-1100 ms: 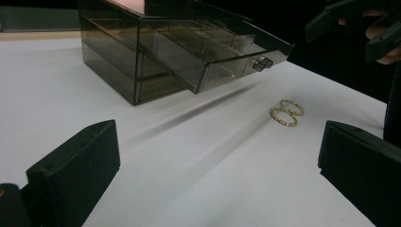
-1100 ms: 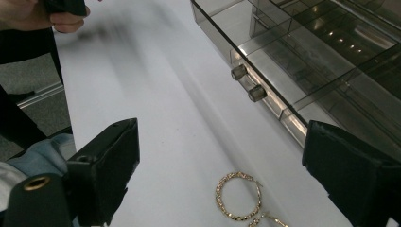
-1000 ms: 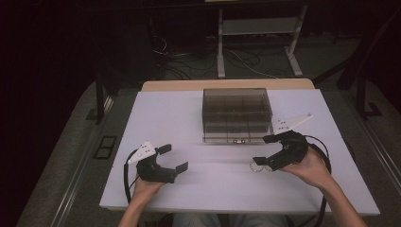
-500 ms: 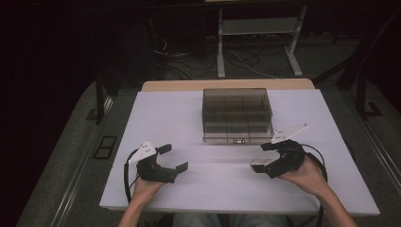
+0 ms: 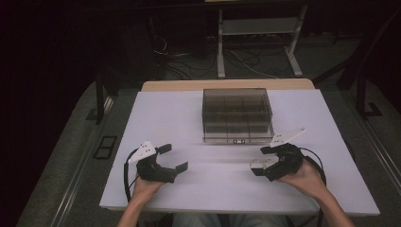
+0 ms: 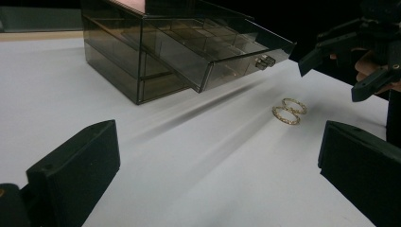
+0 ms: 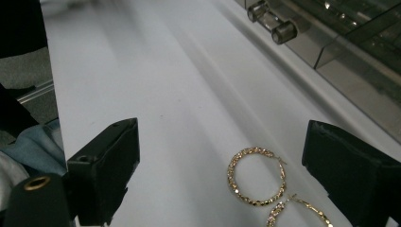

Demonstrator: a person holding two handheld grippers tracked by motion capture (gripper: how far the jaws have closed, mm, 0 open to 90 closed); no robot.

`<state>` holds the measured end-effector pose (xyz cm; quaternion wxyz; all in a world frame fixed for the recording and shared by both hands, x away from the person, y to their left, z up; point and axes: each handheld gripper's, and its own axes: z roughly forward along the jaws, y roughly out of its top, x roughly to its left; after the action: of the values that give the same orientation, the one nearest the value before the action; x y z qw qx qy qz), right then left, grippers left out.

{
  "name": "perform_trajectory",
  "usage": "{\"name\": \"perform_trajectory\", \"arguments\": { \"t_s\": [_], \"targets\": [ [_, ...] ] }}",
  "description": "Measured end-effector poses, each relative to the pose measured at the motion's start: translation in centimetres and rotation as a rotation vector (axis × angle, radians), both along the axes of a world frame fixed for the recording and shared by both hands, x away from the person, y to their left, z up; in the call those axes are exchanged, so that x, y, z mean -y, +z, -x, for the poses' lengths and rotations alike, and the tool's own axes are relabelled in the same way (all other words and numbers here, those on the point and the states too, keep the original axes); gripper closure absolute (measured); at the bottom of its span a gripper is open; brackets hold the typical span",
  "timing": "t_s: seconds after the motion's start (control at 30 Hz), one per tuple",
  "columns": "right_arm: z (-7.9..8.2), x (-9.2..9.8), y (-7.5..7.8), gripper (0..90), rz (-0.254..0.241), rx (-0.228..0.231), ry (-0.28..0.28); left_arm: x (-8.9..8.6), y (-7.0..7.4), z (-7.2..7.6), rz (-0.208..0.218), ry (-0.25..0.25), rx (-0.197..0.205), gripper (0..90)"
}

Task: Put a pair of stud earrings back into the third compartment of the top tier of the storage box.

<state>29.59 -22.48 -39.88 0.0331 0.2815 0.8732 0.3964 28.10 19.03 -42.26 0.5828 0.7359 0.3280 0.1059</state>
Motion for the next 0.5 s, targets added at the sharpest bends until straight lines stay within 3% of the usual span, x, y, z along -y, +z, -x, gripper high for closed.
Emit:
{"name": "perform_trajectory", "arguments": {
  "t_s": [0.5],
  "targets": [
    [-0.4,-0.6,-1.7,11.3,0.047,-0.022,0.012,0.1,0.0,-0.1,0.000,-0.006,0.001,0.0]
  ]
}}
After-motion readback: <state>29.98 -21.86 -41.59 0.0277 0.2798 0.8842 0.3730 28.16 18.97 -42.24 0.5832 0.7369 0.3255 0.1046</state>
